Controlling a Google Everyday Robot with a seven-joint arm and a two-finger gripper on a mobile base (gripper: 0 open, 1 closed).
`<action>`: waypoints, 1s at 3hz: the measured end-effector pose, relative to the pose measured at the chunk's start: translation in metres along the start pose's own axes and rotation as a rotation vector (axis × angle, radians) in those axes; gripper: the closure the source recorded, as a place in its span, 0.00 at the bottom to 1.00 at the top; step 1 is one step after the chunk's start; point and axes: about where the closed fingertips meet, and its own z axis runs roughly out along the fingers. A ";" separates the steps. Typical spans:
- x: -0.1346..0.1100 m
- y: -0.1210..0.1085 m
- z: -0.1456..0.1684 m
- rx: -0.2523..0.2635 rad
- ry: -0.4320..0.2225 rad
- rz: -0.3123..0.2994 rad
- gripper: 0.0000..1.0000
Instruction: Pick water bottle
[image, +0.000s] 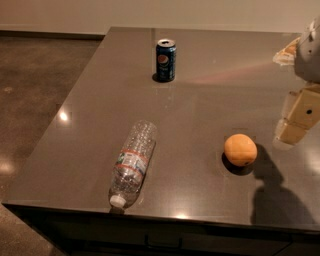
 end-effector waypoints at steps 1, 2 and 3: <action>0.000 0.000 0.000 0.000 0.000 0.000 0.00; -0.005 -0.001 0.000 0.001 -0.002 -0.024 0.00; -0.026 -0.004 0.009 0.002 -0.023 -0.131 0.00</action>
Offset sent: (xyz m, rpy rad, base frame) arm 0.0045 0.0088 -0.0034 -0.0144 0.0103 0.0567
